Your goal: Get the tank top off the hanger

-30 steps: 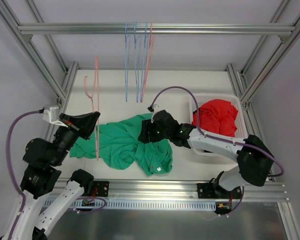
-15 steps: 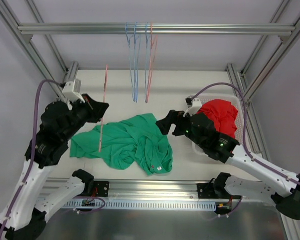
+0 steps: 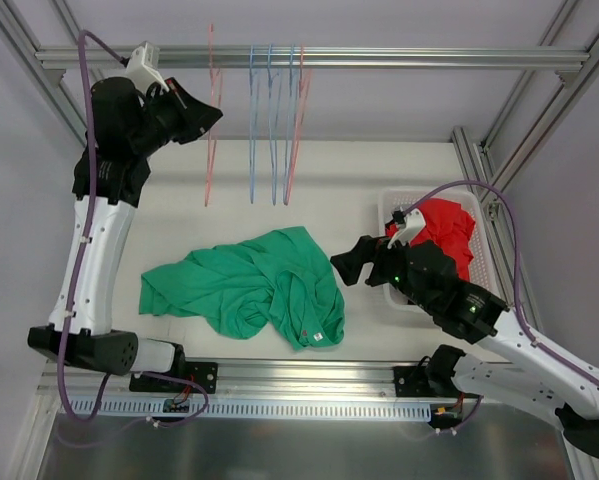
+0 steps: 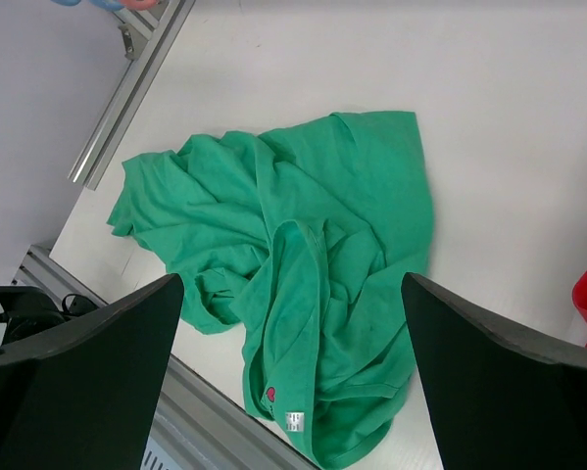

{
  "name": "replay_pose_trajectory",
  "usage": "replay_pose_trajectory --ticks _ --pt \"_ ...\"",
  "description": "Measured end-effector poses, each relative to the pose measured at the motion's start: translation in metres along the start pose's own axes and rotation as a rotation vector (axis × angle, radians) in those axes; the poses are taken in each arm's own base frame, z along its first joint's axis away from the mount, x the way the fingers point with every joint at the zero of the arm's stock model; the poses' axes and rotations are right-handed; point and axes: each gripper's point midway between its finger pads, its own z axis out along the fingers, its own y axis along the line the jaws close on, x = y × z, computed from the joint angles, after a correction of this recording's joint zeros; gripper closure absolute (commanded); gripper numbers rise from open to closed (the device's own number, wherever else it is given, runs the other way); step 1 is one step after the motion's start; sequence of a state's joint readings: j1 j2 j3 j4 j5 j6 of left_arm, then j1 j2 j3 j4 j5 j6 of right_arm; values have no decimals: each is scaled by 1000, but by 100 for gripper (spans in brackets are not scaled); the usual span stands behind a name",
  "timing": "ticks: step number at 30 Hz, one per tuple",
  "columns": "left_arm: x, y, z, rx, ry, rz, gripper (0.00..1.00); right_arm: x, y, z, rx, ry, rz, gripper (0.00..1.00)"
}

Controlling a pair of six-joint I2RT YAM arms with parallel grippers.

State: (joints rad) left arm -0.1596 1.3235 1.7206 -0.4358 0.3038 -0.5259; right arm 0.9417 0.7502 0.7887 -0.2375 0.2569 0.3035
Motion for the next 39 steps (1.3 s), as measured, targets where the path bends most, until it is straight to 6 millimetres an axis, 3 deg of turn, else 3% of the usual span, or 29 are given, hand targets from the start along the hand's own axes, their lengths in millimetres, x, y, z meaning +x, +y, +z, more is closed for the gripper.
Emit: replay_pose_trajectory --ticks 5,14,17,20,23,25,30,33,39 --pt "-10 -6 31 84 36 -27 100 0 -1 -2 0 2 -13 0" --pt "37 22 53 50 170 -114 100 13 -1 7 2 52 -28 0" --pt "39 27 56 46 168 -120 100 17 1 8 -10 70 -35 1" --pt "40 28 54 51 155 -118 74 32 4 18 -33 137 -71 1" --pt "48 33 47 34 159 -118 38 57 8 39 -49 245 -124 1" --pt "55 39 38 12 158 -118 2 77 8 54 -54 321 -162 0" --pt "64 62 -7 -78 93 -119 1 126 14 88 -81 475 -283 1" --pt "70 75 -54 -165 1 -82 1 132 21 115 -83 493 -339 1" --pt "92 83 -140 -261 -165 46 1 136 36 168 -63 458 -418 0"
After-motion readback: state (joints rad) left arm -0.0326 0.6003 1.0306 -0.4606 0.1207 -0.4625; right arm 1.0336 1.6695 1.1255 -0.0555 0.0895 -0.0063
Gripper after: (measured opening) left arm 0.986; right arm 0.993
